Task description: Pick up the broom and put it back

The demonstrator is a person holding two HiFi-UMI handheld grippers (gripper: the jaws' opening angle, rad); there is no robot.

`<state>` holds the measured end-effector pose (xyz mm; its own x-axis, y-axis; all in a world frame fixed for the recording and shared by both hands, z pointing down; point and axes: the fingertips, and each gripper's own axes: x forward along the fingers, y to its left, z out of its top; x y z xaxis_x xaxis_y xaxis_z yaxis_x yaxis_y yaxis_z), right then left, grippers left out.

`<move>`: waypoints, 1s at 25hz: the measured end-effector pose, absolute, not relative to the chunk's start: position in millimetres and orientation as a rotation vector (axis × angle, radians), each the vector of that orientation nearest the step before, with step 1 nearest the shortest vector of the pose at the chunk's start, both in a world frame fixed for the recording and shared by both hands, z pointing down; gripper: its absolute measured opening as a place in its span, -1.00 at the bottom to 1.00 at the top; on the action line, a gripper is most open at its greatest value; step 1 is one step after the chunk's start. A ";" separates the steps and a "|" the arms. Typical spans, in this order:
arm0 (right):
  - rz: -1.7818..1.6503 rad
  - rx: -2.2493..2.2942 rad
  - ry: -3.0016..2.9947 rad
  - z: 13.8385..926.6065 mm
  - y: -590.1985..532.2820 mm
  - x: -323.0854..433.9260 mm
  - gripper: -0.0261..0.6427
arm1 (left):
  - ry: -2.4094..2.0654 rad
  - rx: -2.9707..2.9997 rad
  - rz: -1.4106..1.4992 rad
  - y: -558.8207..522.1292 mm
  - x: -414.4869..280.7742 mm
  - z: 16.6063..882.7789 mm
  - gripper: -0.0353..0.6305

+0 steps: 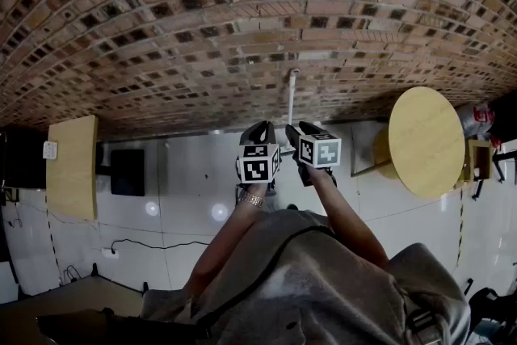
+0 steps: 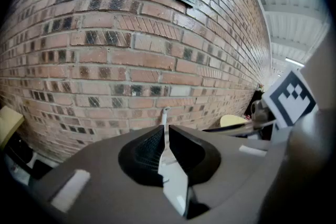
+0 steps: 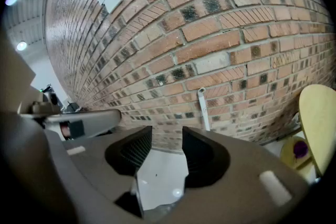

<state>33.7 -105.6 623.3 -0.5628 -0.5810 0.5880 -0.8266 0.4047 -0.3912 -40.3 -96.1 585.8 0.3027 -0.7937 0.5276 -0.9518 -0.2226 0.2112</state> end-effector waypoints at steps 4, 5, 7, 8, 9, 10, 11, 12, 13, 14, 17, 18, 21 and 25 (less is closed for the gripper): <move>0.934 1.227 -2.258 657.0 -150.9 14.6 -0.45 | -1.548 2.102 0.426 -129.3 -66.3 571.0 -0.93; 0.953 1.230 -2.252 665.9 -164.5 11.4 -0.44 | -1.544 2.105 0.425 -135.5 -69.9 569.2 -0.93; 0.969 1.252 -2.237 681.0 -192.7 9.5 -0.43 | -1.527 2.106 0.430 -144.0 -73.8 571.1 -0.93; 0.960 1.260 -2.222 689.2 -205.4 9.5 -0.43 | -1.515 2.103 0.439 -146.4 -75.3 574.2 -0.93; 0.940 1.260 -2.198 699.0 -216.4 10.1 -0.41 | -1.499 2.096 0.448 -147.1 -76.7 578.0 -0.93; 0.910 1.253 -2.170 710.7 -226.4 11.4 -0.35 | -1.483 2.085 0.456 -146.6 -78.2 582.0 -0.93; 0.874 1.243 -2.139 723.7 -236.4 13.3 -0.34 | -1.471 2.073 0.460 -145.9 -80.0 585.6 -0.93; 0.838 1.230 -2.107 737.0 -247.2 15.2 -0.33 | -1.466 2.060 0.460 -146.2 -82.8 588.4 -0.93; 0.817 1.219 -2.077 749.7 -258.2 16.4 -0.29 | -1.468 2.045 0.460 -147.2 -86.7 590.4 -0.93; 0.815 1.211 -2.048 761.0 -268.8 17.1 -0.25 | -1.473 2.030 0.460 -148.0 -91.2 591.5 -0.93; 0.861 1.214 -1.990 783.4 -296.5 17.1 -0.22 | -1.495 1.992 0.456 -147.3 -102.2 593.1 -0.93; 0.868 1.211 -1.977 788.6 -304.2 16.0 -0.22 | -1.502 1.982 0.459 -146.7 -104.9 594.8 -0.93; 0.869 1.202 -1.940 800.4 -320.6 9.6 -0.47 | -1.522 1.942 0.482 -143.0 -116.2 601.3 -0.93; 0.818 1.208 -1.947 799.3 -327.0 11.1 -0.63 | -1.550 1.920 0.498 -146.3 -125.0 603.9 -0.93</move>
<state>11.1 -327.0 799.3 -0.3252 -0.4803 0.8146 -0.9179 0.3673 -0.1499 -125.0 -146.3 603.9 0.2425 -0.7351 0.6332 -0.9663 -0.1247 0.2254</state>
